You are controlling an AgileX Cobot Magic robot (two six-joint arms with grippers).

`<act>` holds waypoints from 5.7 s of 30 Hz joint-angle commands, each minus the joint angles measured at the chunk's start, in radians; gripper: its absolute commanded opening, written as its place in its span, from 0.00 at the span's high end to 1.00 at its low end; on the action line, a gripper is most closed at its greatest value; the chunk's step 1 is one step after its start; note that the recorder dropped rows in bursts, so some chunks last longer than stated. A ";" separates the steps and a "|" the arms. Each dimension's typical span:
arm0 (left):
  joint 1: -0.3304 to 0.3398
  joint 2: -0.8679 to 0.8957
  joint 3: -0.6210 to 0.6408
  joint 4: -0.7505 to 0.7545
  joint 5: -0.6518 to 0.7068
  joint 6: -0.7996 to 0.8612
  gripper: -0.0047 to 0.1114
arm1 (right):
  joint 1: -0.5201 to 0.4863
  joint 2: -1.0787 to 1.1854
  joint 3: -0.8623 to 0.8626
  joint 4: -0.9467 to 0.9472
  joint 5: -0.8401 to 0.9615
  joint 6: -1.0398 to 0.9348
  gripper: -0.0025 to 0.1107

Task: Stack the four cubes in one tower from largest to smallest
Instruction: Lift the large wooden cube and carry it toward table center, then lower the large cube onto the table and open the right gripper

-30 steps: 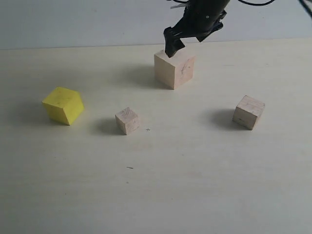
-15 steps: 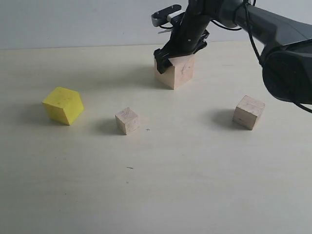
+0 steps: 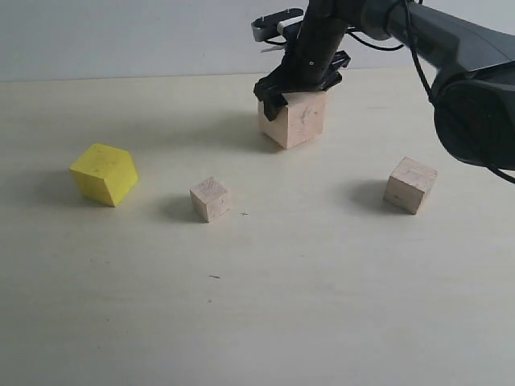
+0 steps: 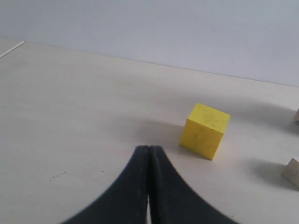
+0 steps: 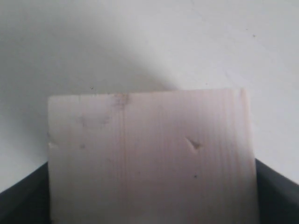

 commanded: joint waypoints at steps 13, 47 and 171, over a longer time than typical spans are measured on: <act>-0.002 -0.005 0.004 -0.002 -0.009 -0.002 0.96 | 0.078 -0.189 -0.001 -0.163 0.062 0.280 0.98; -0.002 -0.005 0.004 0.000 -0.009 -0.002 0.96 | 0.155 -0.787 1.108 -0.288 -0.441 0.742 0.98; -0.002 -0.005 0.004 0.000 -0.009 -0.002 0.96 | 0.564 -0.943 1.322 -0.504 -0.472 0.905 0.15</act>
